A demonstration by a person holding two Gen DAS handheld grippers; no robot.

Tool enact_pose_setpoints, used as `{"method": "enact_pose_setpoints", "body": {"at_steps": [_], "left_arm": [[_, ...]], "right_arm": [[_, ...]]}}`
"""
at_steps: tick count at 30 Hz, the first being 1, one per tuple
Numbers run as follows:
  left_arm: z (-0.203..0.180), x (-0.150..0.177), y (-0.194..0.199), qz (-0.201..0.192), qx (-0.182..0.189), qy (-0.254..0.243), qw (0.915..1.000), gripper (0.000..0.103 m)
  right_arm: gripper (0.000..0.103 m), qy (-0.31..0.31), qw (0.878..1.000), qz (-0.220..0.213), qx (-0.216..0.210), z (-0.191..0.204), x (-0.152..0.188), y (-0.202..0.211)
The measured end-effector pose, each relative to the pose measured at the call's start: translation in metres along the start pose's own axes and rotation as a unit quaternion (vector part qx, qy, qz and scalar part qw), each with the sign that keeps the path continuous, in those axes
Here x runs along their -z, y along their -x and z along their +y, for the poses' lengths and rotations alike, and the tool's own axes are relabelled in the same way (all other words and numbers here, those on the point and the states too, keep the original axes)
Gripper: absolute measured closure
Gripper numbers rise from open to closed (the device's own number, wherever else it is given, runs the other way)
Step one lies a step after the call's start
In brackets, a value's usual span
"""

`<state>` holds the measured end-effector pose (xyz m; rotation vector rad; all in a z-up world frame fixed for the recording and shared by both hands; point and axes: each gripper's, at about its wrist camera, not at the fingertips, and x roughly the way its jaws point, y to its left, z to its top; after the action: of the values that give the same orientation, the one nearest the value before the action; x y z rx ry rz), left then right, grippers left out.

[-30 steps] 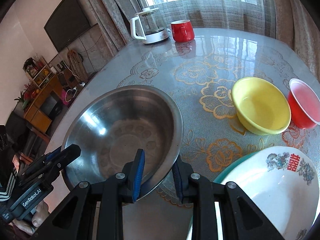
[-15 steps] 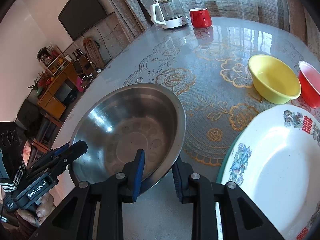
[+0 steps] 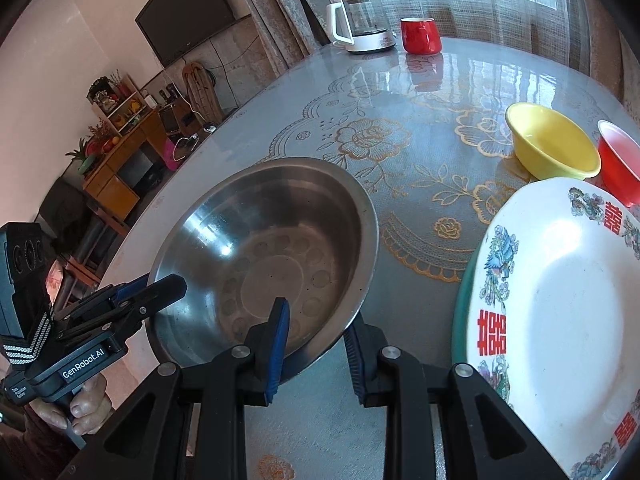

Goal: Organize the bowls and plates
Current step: 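Slide the steel basin across the table away from the plate stack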

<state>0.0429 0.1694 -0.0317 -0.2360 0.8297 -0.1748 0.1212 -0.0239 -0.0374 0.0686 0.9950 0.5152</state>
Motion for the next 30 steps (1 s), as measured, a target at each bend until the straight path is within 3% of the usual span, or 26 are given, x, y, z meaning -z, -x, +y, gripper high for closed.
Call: {"method": "enact_pose_setpoints", "body": {"at_steps": [9,19,30], "left_arm": [[0.003,0.005,0.006,-0.003,-0.003,-0.009,0.9999,0.072],[0.001,0.005,0.008,-0.01,-0.015,-0.024,0.9996,0.071],[0.001,0.005,0.013,-0.025,-0.03,-0.046,0.9982,0.071]], "right_arm": [[0.073,0.013,1.0,-0.002,0.013,0.009,0.007,-0.002],[0.068,0.026,0.998,-0.023,0.056,0.018,0.012,0.003],[0.066,-0.021,0.997,-0.057,0.044,-0.004,0.008,0.02]]}}
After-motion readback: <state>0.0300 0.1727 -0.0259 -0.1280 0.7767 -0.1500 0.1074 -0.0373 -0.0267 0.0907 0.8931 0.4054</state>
